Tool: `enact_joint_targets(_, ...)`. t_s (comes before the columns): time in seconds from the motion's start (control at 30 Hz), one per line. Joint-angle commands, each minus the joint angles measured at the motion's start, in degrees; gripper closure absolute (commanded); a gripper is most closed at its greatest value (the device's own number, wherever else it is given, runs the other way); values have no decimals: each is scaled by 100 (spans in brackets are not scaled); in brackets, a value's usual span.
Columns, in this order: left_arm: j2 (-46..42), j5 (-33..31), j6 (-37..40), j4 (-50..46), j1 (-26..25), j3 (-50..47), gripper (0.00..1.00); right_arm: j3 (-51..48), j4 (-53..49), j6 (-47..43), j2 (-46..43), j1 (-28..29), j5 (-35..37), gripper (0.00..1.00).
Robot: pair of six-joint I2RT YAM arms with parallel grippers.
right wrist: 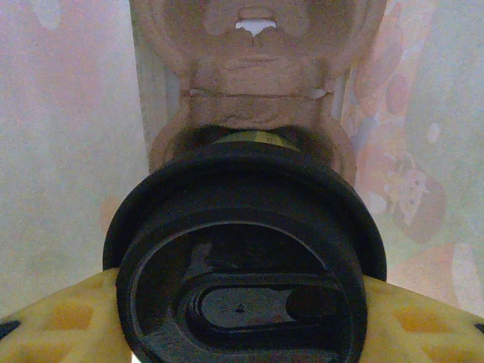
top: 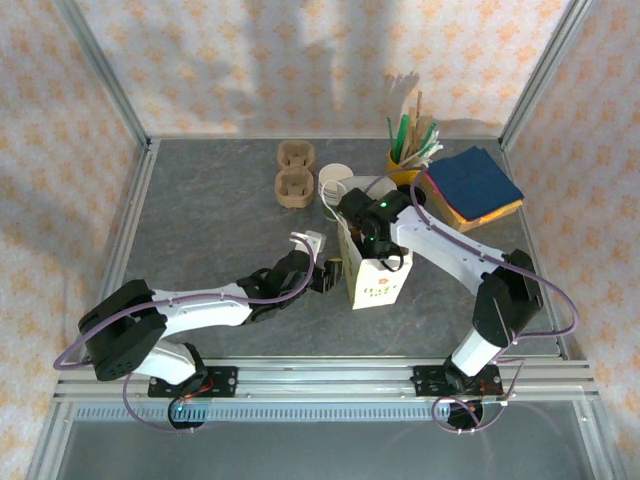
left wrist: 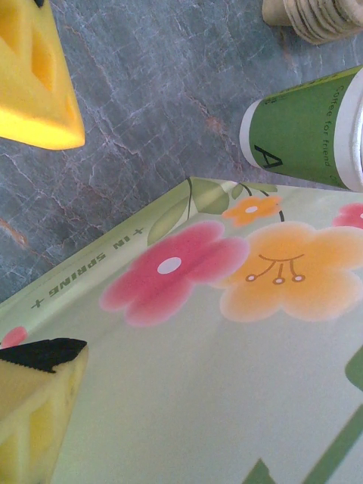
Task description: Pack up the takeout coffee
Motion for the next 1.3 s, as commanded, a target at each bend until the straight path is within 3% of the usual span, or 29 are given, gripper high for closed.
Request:
enact_joint_targets(0.0, -138, -191, 35, -103, -51, 12, 31, -177, 21, -150, 258, -1, -227, 63)
enact_joint_targets(0.7, -134, -209, 26, -49, -43, -57, 31, 80, -65, -89, 248, -1, -212, 60)
enact_joint_targets(0.87, -143, -200, 0, -32, -50, -101, 31, 183, -145, -23, 194, -1, -158, 55)
enact_joint_targets(1.03, -152, -210, 2, -17, -49, -101, 31, 293, -204, -1, 136, -1, -158, 42)
enact_joint_targets(1.27, -152, -210, -9, -17, -49, -114, 31, 296, -228, -8, 115, 7, -154, 35)
